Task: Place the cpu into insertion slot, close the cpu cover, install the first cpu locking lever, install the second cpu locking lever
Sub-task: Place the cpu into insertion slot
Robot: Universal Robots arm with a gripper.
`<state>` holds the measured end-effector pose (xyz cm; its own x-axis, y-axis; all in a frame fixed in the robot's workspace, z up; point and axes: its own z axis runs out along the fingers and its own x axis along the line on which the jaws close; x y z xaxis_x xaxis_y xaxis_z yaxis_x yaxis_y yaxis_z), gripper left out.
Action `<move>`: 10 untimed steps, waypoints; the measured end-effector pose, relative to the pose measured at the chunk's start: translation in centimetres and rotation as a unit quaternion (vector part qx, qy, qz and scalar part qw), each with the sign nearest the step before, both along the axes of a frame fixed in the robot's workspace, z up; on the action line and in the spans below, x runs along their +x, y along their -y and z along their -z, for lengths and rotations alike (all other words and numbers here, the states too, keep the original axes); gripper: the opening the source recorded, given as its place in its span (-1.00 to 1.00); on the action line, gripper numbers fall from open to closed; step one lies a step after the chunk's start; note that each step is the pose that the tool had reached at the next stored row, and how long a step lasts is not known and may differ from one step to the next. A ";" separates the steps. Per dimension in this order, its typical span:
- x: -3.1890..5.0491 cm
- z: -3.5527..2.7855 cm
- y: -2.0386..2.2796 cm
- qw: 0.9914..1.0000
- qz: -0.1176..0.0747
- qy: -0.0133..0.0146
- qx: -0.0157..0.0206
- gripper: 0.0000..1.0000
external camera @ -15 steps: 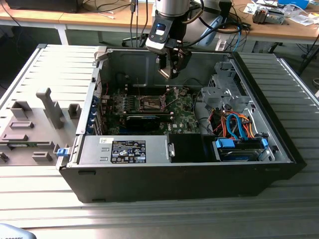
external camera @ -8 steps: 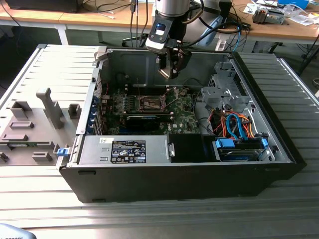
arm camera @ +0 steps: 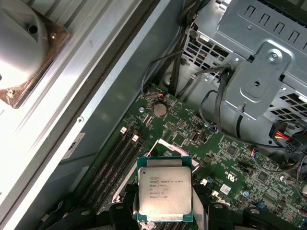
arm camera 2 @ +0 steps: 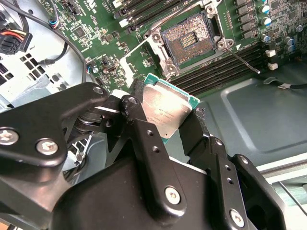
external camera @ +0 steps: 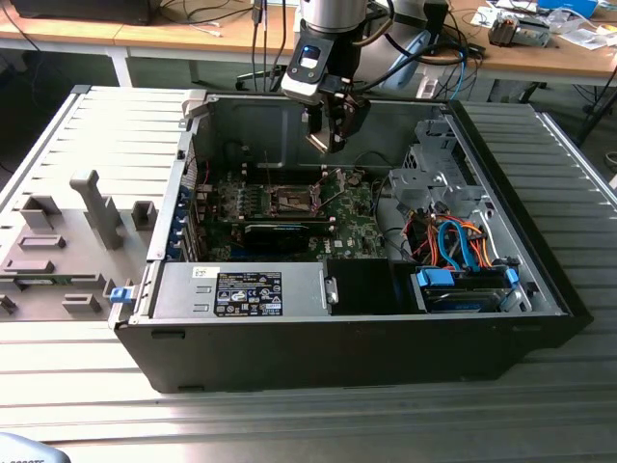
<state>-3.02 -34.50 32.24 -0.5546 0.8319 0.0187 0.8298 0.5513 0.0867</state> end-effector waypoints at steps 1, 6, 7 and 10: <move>0.00 0.00 0.00 1.000 0.000 0.000 0.000 0.08; 0.00 0.01 0.00 1.000 0.001 0.000 0.000 0.08; 0.00 0.01 0.00 1.000 0.002 0.000 0.000 0.08; 0.00 0.01 0.00 1.000 0.003 0.000 0.000 0.08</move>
<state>-3.02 -34.50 32.23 -0.5503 0.8347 0.0187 0.8326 0.5470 0.0867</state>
